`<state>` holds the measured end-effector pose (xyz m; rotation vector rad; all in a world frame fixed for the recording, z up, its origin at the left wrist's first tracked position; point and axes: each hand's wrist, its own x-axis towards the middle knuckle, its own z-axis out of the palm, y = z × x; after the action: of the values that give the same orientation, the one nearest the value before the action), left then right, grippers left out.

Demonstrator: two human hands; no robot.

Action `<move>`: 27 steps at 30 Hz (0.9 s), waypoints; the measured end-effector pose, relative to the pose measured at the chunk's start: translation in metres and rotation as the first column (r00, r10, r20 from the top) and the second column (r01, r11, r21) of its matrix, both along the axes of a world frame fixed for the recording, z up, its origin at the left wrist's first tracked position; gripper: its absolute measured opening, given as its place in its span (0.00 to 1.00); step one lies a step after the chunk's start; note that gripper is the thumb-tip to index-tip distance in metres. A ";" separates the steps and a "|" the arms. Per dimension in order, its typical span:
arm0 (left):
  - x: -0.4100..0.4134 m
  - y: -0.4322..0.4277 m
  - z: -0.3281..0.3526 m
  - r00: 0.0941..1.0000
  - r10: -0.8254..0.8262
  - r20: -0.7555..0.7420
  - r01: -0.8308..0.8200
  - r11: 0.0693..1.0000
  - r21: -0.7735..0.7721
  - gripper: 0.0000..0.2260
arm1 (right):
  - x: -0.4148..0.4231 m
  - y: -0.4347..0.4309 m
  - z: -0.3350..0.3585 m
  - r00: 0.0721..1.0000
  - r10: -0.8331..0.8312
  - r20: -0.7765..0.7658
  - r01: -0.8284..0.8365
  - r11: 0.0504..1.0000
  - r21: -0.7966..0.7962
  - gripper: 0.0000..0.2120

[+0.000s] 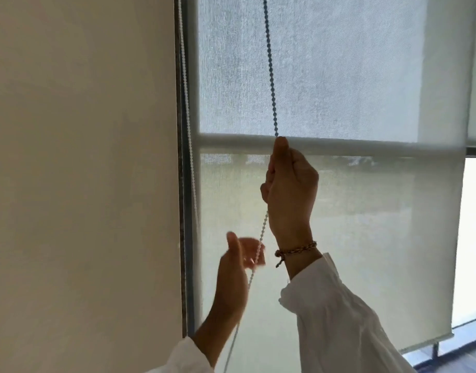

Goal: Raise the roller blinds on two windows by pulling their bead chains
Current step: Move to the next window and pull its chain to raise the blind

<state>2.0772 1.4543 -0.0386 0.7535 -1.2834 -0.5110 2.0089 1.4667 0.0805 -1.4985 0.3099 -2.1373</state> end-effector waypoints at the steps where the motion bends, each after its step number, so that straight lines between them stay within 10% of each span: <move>1: 0.004 0.000 0.014 0.999 -0.013 -0.033 0.013 1.000 0.013 0.28 | 0.000 0.001 -0.004 1.000 -0.011 -0.003 0.011 1.000 -0.002 0.21; 12: 0.007 0.032 0.163 0.890 -0.440 -0.118 0.416 0.891 -0.181 0.17 | 0.011 0.006 -0.083 0.986 -0.127 -0.108 0.130 0.991 0.016 0.17; 27: -0.010 0.000 0.087 0.991 0.130 0.016 -0.112 0.904 -0.412 0.14 | -0.029 -0.017 -0.032 0.965 0.259 -0.042 -0.249 0.953 0.170 0.20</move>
<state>2.0675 1.4541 0.0486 0.4854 -1.3178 -0.1131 1.9799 1.4494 0.0484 -1.4302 0.2898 -1.8204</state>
